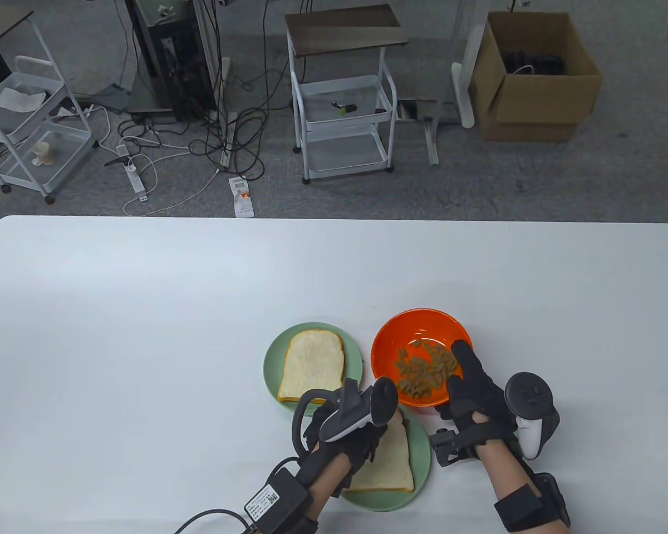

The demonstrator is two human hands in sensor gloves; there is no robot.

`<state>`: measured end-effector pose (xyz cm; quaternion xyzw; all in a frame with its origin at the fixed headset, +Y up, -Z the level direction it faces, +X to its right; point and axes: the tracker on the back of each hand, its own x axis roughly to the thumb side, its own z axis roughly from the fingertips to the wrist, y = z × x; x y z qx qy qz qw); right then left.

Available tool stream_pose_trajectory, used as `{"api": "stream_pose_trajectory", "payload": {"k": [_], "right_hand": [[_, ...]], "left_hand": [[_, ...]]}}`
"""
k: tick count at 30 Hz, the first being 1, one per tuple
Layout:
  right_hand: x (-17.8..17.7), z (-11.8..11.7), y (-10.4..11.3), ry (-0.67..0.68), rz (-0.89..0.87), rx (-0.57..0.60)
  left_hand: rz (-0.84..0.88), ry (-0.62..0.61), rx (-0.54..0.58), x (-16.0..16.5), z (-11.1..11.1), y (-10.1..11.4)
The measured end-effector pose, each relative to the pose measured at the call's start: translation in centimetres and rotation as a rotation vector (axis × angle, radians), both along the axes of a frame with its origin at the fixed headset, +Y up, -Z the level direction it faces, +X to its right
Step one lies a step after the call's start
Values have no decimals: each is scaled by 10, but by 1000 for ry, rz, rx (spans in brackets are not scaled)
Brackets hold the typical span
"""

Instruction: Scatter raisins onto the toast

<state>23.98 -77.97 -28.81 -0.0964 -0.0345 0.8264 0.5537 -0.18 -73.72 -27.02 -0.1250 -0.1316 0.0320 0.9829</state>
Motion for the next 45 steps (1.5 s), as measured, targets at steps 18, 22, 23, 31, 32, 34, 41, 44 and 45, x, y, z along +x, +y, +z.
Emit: {"api": "stream_pose_trajectory", "payload": {"k": [18,22,23,31,32,34,41,44,45], "right_hand": [[-1,0,0,11,-2,3],[-1,0,0,14,-1,5],[-1,0,0,15,-2,6],[-1,0,0,13,-7,8],[-1,0,0,14,-6,8],[-1,0,0,13,-4,6],[-1,0,0,18,-6,6],[0,0,0,16,-8,9],[0,0,0,16,-8,8]], "left_hand": [[-29,-113,-153,16,13,3],[-46,-115,-162,15,13,3],[-35,-112,-173,14,13,3],[-70,-69,-45,7,5,1],[-68,-70,-49,7,4,0],[-44,-78,-41,5,1,-3],[-103,-86,-101,1,-2,-4],[-119,-94,-112,1,-1,-6],[-143,-98,-110,2,-1,-8]]}}
